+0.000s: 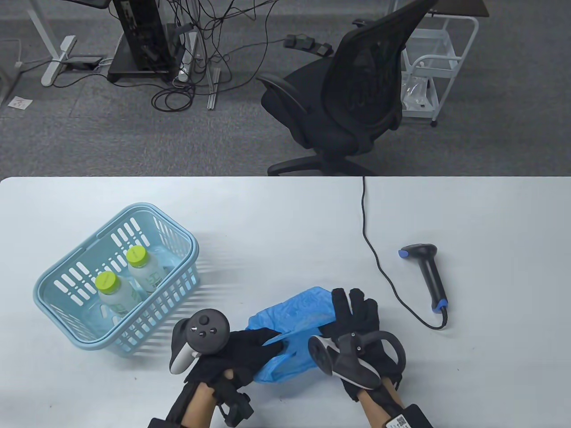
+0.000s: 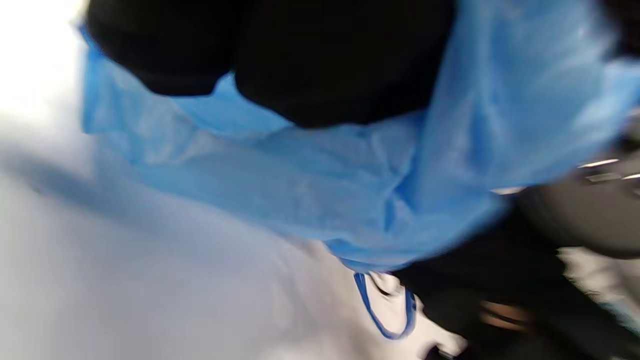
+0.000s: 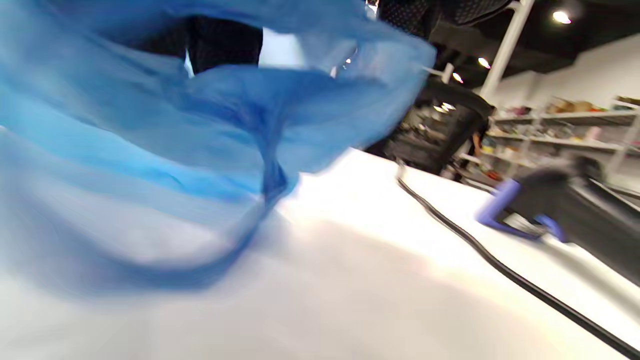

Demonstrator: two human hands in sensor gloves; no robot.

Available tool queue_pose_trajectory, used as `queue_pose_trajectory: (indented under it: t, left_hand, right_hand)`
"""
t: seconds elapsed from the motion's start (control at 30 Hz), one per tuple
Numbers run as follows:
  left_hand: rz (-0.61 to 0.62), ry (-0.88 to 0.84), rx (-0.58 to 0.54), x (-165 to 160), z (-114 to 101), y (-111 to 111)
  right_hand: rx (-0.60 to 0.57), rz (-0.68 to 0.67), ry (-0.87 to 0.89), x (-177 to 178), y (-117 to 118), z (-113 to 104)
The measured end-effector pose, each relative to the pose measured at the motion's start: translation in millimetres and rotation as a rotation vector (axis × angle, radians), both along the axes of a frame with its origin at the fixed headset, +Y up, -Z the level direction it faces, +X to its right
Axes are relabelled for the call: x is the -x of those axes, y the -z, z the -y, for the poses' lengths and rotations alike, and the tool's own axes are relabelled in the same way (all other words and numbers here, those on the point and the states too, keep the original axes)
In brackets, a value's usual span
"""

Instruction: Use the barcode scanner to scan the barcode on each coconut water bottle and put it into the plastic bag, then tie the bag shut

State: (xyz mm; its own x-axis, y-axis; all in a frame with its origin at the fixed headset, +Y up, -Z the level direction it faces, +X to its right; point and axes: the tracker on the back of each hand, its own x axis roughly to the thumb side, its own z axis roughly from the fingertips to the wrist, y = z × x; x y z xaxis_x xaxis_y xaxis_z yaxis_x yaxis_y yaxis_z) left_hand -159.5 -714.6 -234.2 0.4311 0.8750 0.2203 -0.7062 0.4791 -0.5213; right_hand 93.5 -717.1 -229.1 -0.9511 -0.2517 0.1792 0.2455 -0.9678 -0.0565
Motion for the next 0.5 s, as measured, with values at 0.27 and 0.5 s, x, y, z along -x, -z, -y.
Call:
queue_pose_trajectory:
  t: [0.27, 0.5]
  left_hand:
    - [-0.348, 0.219, -0.15, 43.9, -7.5, -1.0]
    - [-0.126, 0.446, -0.908, -27.4, -67.8, -59.2]
  right_hand:
    - [0.025, -0.06, 0.196, -9.5, 3.0, -4.7]
    - [0.078, -0.118, 0.344, -3.0, -0.1, -9.8]
